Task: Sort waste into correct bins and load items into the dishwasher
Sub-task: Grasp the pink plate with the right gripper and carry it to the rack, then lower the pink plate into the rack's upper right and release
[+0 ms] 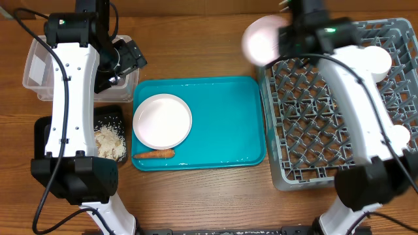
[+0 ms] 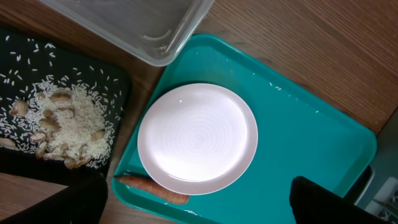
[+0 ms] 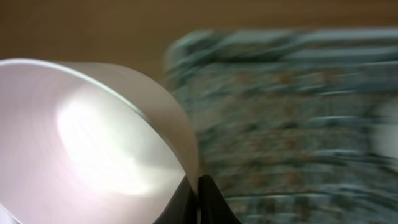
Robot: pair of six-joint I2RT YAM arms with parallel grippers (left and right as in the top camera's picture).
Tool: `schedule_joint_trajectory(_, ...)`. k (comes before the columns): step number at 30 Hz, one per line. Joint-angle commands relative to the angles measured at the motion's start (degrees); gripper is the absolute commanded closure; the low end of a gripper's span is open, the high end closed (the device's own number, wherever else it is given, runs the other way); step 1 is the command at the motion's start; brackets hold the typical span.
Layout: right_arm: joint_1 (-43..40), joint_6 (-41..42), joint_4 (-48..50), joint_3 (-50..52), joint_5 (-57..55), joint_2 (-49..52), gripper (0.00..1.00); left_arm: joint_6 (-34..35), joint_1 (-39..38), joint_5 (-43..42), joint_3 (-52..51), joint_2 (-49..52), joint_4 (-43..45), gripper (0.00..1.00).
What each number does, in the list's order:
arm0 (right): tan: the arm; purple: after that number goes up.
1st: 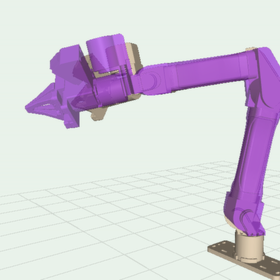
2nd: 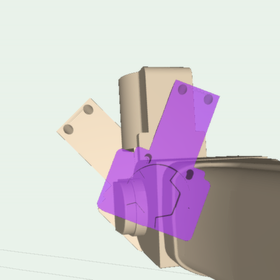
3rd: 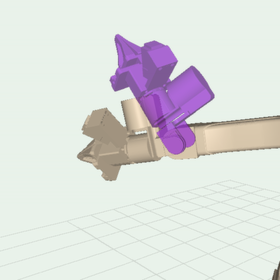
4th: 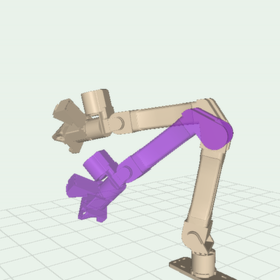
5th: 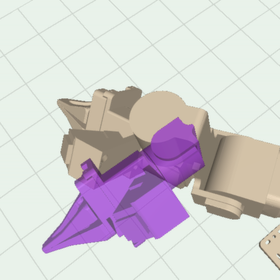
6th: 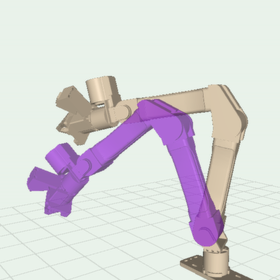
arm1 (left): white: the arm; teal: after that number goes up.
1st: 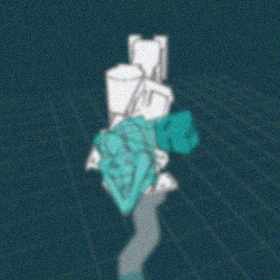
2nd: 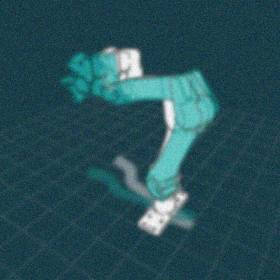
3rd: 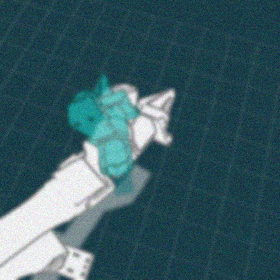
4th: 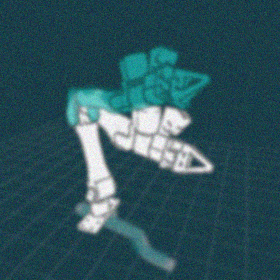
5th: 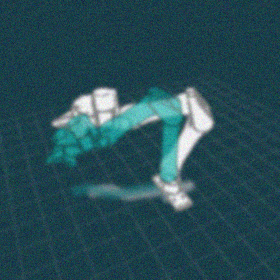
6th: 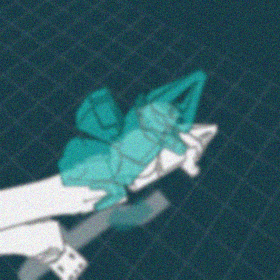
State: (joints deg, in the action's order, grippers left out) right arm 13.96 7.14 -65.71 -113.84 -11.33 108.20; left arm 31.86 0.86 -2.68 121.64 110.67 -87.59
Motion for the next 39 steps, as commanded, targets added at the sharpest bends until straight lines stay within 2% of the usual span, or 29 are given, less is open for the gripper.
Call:
schedule_joint_trajectory(1, -4.6, 18.8, -1.2, 0.7, -46.4, -1.6, 0.96, 0.7, 0.2, 1.2, 1.0, -0.9, -0.1, 0.05)
schedule_joint_trajectory(3, -6.8, 19.9, 1.3, 3.4, -52.7, -1.6, 0.96, 0.7, 0.2, 1.2, 1.0, -0.9, -0.1, 0.05)
schedule_joint_trajectory(14, -13.4, 19.5, 13.7, 22.2, -52.6, -1.5, 0.96, -0.2, 0.2, 1.4, 1.0, -0.9, -0.3, 0.04)
schedule_joint_trajectory(21, -13.4, 19.7, 15.2, 26.8, -42.4, -1.5, 0.96, -1.0, 0.2, 1.4, 1.0, -0.9, -0.2, 0.03)
schedule_joint_trajectory(25, -13.0, 19.9, 17.7, 31.3, -43.1, -1.4, 0.96, -1.7, 0.2, 1.4, 1.0, -0.9, -0.3, 0.03)
schedule_joint_trajectory(29, -13.0, 19.9, 17.7, 32.2, -47.8, -1.4, 0.96, -2.1, 0.2, 1.4, 1.0, -0.9, -0.6, 0.02)
schedule_joint_trajectory(33, -13.0, 18.9, 19.0, 31.5, -57.0, -1.5, 0.96, -2.1, 0.2, 1.4, 1.0, -0.9, -0.7, 0.02)
schedule_joint_trajectory(39, -13.0, 18.0, 19.6, 31.5, -55.8, -1.5, 0.96, -2.7, 0.2, 1.4, 1.0, -0.9, -0.7, 0.02)
